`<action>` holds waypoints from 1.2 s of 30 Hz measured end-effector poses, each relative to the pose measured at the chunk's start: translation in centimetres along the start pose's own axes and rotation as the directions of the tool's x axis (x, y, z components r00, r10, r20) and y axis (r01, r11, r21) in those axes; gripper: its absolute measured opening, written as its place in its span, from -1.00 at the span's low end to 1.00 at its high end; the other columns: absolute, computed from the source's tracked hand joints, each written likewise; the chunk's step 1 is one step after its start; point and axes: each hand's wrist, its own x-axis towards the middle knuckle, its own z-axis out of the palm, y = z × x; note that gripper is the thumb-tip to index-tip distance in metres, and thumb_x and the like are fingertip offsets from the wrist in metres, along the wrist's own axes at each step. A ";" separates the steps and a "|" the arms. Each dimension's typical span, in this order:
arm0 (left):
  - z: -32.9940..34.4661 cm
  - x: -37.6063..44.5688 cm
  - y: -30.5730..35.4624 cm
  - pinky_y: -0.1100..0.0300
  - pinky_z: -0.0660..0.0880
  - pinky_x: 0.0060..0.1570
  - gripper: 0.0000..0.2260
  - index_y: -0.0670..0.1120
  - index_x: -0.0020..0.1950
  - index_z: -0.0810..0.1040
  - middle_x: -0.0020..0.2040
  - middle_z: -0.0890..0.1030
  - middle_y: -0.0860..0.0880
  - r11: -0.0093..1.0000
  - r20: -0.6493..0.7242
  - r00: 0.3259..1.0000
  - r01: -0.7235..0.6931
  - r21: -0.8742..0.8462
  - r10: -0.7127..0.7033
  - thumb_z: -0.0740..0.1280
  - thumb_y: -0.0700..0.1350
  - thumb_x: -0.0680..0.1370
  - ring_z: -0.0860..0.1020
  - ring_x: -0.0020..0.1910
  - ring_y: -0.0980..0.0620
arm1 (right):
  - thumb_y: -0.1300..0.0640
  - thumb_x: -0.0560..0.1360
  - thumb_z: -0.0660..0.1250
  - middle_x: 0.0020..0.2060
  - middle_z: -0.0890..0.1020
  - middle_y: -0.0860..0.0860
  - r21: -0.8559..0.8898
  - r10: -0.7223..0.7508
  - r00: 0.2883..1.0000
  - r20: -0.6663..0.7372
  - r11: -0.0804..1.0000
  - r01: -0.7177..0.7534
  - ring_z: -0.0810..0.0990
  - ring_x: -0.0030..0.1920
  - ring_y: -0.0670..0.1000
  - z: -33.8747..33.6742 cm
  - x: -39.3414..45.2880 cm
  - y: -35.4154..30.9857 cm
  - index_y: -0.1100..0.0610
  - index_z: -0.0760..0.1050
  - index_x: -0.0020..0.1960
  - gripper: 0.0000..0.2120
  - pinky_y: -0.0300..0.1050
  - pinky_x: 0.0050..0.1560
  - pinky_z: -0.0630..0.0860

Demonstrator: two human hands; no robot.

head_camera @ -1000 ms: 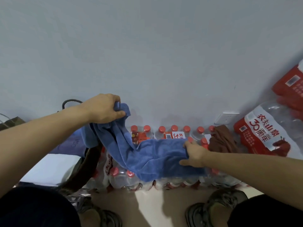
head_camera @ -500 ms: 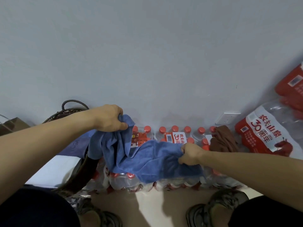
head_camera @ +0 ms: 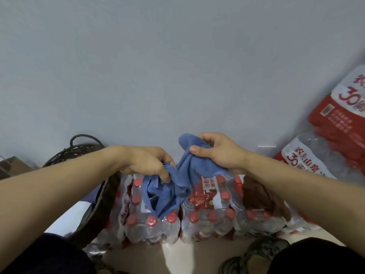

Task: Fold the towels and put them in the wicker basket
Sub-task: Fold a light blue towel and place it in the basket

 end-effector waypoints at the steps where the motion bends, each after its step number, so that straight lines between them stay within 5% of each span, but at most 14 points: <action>1: 0.1 0.1 0.3 0.20 0.54 -0.16 -0.85 -0.08 -0.16 0.59 -0.24 0.63 -0.02 0.999 0.010 1.000 -0.009 -0.030 0.010 0.36 -0.33 0.47 0.58 -0.22 0.03 | 0.20 0.57 0.36 -0.20 0.63 0.09 0.024 0.003 1.000 0.012 1.000 -0.003 0.60 -0.18 -0.03 -0.1 -0.3 -0.5 0.25 0.53 -0.02 -0.90 -0.16 -0.14 0.54; 5: 0.6 0.0 1.1 0.26 0.52 -0.27 -0.93 -0.10 -0.05 0.58 -0.20 0.65 -0.03 0.984 0.036 0.999 0.010 -0.180 -0.004 0.43 -0.15 0.52 0.61 -0.23 0.03 | 0.28 0.57 0.33 -0.14 0.69 0.21 0.064 0.013 0.999 -0.037 0.998 -0.011 0.67 -0.17 0.04 -0.5 -1.4 -2.2 0.30 0.54 0.06 -0.90 -0.11 -0.14 0.58; 9: 0.9 0.0 2.1 0.18 0.51 -0.34 -0.46 -0.10 0.14 0.48 -0.05 0.67 -0.01 0.957 -0.176 0.984 -0.025 -0.288 -0.027 0.50 0.24 0.36 0.61 -0.24 0.01 | 0.31 0.39 0.52 -0.24 0.71 0.15 0.171 0.022 0.994 -0.105 0.985 -0.004 0.70 -0.25 0.03 -0.7 -2.0 -3.8 0.19 0.60 -0.14 -0.88 -0.19 -0.25 0.59; 12: 1.1 0.0 2.5 0.13 0.61 -0.22 -0.27 0.08 0.31 0.28 0.11 0.62 -0.02 0.929 -0.265 0.964 -0.125 -0.350 0.030 0.47 0.29 0.27 0.69 -0.13 -0.01 | 0.32 0.30 0.57 -0.32 0.71 0.12 0.215 0.036 0.993 -0.115 0.976 -0.010 0.70 -0.31 0.03 -1.1 -2.2 -4.6 0.19 0.60 -0.22 -0.84 -0.20 -0.32 0.59; 16: 0.6 0.0 2.4 0.04 0.56 0.18 -0.22 0.08 0.47 0.28 0.29 0.49 0.05 0.976 -0.336 0.926 -0.205 -0.073 0.169 0.43 0.28 0.32 0.58 0.18 0.09 | 0.33 0.27 0.58 -0.24 0.71 0.14 0.178 -0.009 0.995 -0.098 0.984 0.026 0.71 -0.24 0.07 -1.7 -2.1 -5.2 0.14 0.61 -0.16 -0.77 -0.15 -0.26 0.60; 19: 0.0 -0.2 2.4 0.08 0.46 0.33 -0.27 0.07 0.48 0.31 0.33 0.54 0.03 0.925 -0.349 0.897 -0.343 -0.165 0.270 0.49 0.14 0.36 0.51 0.30 0.13 | 0.40 0.28 0.56 -0.18 0.72 0.12 0.141 -0.056 0.998 0.020 0.989 0.052 0.72 -0.15 0.08 -2.2 -2.2 -5.4 0.11 0.63 -0.12 -0.72 -0.13 -0.17 0.61; 22: -0.4 -0.4 2.7 0.20 0.55 0.17 -0.37 -0.04 0.40 0.39 0.11 0.68 -0.05 0.869 -0.310 0.900 -0.397 -0.296 0.305 0.53 -0.02 0.37 0.64 0.14 0.04 | 0.44 0.32 0.52 -0.13 0.73 0.13 0.145 -0.082 0.991 0.110 0.987 0.065 0.72 -0.08 0.09 -2.5 -2.3 -5.2 0.15 0.63 -0.06 -0.71 -0.13 -0.12 0.62; 27: -0.3 -0.3 3.3 0.17 0.56 -0.10 -0.74 -0.24 -0.02 0.63 -0.15 0.66 -0.17 0.901 -0.485 0.827 -0.404 -0.160 0.285 0.47 -0.04 0.47 0.61 -0.18 0.05 | 0.40 0.38 0.50 -0.13 0.73 0.15 0.010 -0.051 0.999 0.003 0.999 0.051 0.72 -0.10 0.12 -3.0 -2.2 -5.0 0.22 0.61 0.02 -0.75 -0.10 -0.12 0.63; 32: -0.6 -0.6 3.3 0.08 0.56 0.10 -0.77 -0.31 0.04 0.57 0.01 0.64 -0.27 0.853 -0.549 0.791 -0.461 -0.245 0.270 0.35 -0.13 0.58 0.60 -0.04 -0.01 | 0.23 0.45 0.49 -0.17 0.68 0.12 -0.191 -0.045 0.999 -0.009 0.981 0.043 0.65 -0.17 0.08 -3.0 -2.0 -4.6 0.29 0.60 -0.05 -0.85 -0.03 -0.05 0.57; 36: -0.7 -0.5 3.2 0.09 0.60 0.08 -0.74 -0.33 0.05 0.55 -0.01 0.66 -0.27 0.842 -0.544 0.799 -0.460 -0.282 0.255 0.32 -0.11 0.59 0.64 -0.03 -0.07 | 0.16 0.54 0.41 -0.15 0.65 0.15 -0.164 0.015 0.998 0.055 0.986 -0.005 0.61 -0.13 0.03 -3.0 -1.9 -4.2 0.34 0.56 0.00 -0.79 0.03 -0.02 0.52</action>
